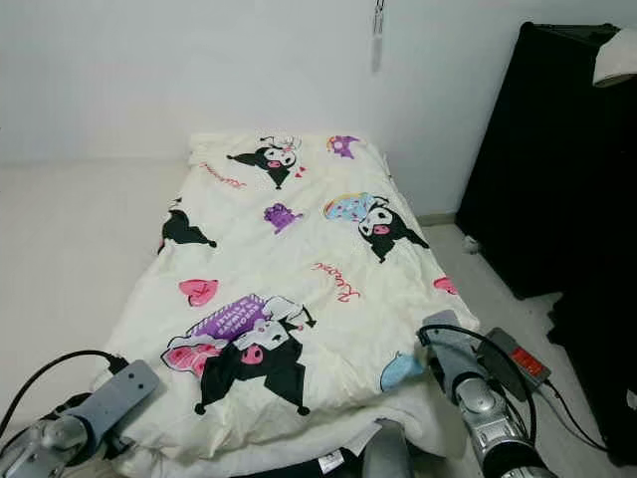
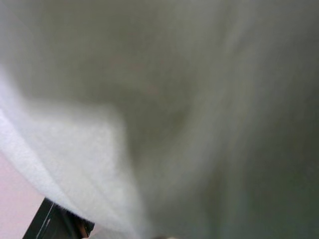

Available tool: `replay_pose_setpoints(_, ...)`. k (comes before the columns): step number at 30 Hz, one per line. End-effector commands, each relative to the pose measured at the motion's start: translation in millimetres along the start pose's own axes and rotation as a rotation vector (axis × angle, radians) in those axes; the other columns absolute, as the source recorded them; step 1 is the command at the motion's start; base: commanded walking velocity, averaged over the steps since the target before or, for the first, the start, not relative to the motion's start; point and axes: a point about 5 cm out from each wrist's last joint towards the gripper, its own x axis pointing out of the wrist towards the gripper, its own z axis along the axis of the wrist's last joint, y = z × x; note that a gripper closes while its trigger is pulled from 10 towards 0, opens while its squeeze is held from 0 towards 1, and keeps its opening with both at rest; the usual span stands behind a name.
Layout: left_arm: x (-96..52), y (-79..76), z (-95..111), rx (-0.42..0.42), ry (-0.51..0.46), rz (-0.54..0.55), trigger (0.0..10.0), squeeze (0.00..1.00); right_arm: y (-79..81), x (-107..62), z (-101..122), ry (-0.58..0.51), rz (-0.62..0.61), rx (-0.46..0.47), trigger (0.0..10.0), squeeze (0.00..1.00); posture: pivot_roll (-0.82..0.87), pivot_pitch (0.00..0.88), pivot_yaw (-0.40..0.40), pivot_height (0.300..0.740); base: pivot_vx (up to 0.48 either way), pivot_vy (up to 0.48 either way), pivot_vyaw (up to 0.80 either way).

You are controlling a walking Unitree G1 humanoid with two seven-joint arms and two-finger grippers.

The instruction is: Clean up the room

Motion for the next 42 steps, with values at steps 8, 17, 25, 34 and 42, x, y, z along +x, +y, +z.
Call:
replay_pose_setpoints(8,-0.9,2.9,1,0.016,0.002,0.011,10.0,0.0,5.2,2.5,8,0.005,0.127,0.034,0.0,0.0,-0.06,0.063,-0.049,0.546,0.0,0.0,0.0)
replay_pose_setpoints(17,-0.6,2.1,1,0.021,0.004,0.01,10.0,0.0,0.7,-5.4,41,0.153,0.427,0.869,0.0,0.0,-0.07,0.063,-0.052,0.546,0.0,0.0,0.0)
replay_pose_setpoints(25,0.9,-2.8,0,0.017,0.006,0.006,10.0,0.0,-28.4,-22.5,43,0.206,0.489,0.893,0.0,0.0,-0.08,0.06,-0.069,0.546,0.0,0.0,0.0)
replay_pose_setpoints(34,-0.6,-4.4,-4,0.024,0.014,0.001,10.0,0.0,-33.2,-68.3,13,0.447,0.591,0.694,0.0,0.0,-0.08,0.065,-0.069,0.546,0.0,0.0,0.0)
replay_pose_setpoints(42,-0.1,-8.7,-5,0.025,0.015,-0.007,10.0,0.0,-36.3,-81.2,-13,0.591,0.504,0.512,0.0,0.0,-0.1,0.072,-0.073,0.546,0.0,0.0,0.0)
